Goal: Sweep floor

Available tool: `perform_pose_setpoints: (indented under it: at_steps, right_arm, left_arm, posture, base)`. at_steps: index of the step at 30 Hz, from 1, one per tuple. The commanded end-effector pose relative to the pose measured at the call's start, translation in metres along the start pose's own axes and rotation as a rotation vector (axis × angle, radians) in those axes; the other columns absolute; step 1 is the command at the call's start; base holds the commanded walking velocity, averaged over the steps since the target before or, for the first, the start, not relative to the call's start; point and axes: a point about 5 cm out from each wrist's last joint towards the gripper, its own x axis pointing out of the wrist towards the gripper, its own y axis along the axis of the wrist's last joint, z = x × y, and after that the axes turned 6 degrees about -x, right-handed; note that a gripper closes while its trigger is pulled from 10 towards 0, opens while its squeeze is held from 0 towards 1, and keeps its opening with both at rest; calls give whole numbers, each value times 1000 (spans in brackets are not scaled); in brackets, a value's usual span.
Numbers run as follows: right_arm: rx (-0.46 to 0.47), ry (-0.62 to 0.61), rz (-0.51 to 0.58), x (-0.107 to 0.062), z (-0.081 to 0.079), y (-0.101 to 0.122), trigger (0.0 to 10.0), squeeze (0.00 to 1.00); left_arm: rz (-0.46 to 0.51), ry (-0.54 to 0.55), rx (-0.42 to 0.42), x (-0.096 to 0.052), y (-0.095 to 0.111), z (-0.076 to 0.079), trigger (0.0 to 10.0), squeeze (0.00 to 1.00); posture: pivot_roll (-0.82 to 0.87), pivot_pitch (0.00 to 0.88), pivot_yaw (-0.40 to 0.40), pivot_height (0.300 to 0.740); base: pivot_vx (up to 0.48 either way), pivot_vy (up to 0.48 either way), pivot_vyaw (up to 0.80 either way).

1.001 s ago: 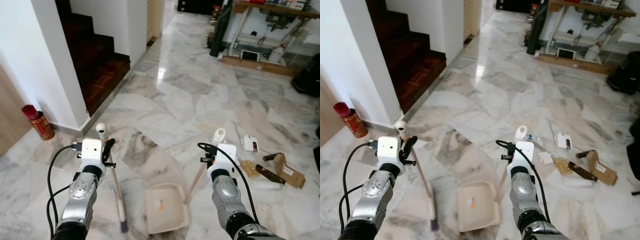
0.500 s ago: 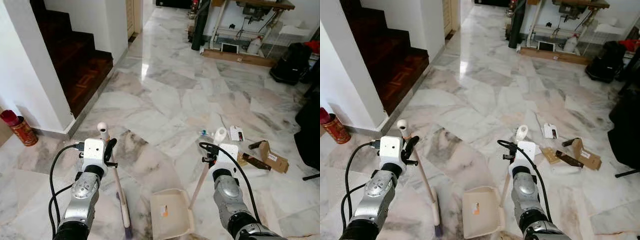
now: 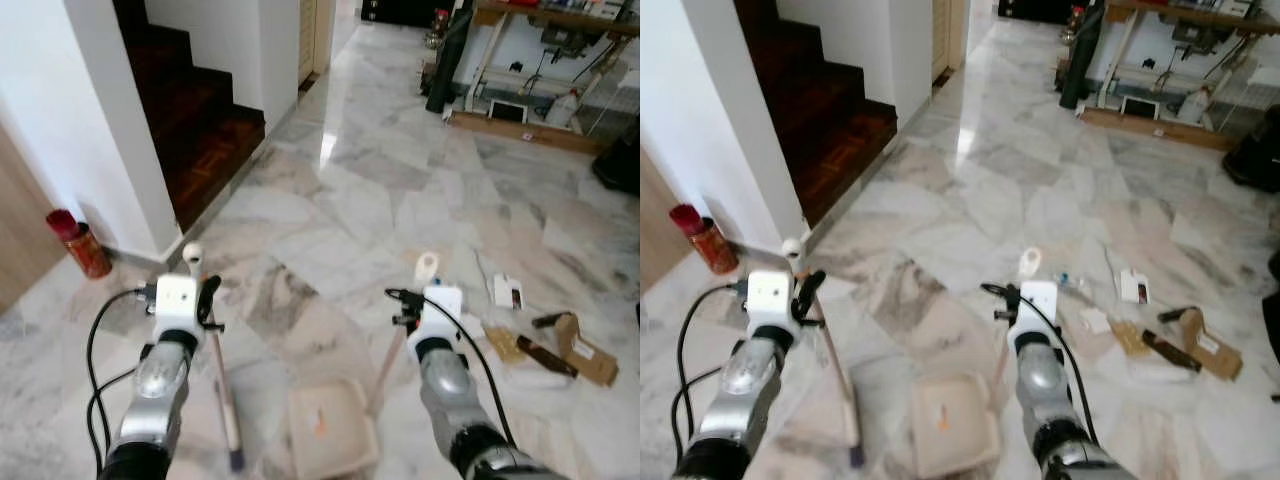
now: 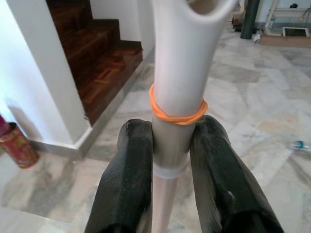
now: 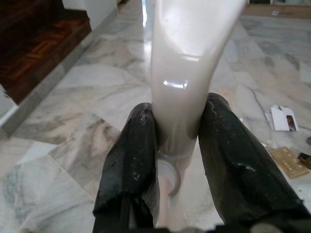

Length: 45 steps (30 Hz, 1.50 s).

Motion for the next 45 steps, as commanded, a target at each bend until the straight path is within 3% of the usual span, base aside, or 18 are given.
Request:
perform_pose_setpoints:
  at_steps: [1,14,23,45]
  right_arm:
    - [-2,11,66,4,-4,14,10000,0]
    - [-19,34,74,5,-7,15,10000,0]
    - [-19,47,80,4,-10,15,10000,0]
    - [13,57,73,4,-12,14,10000,0]
  left_arm:
    - [17,9,15,1,5,-5,10000,0]
    - [16,8,15,2,5,-3,10000,0]
    - [17,5,13,2,5,-2,10000,0]
    - [13,-1,12,2,4,-2,10000,0]
  posture:
    - [53,0,-51,740]
    - [51,0,-52,740]
    - [50,0,-53,740]
    - [54,0,-52,740]
  base:
    - [277,0,0]
    - [279,0,0]
    - [280,0,701]
    - [277,0,0]
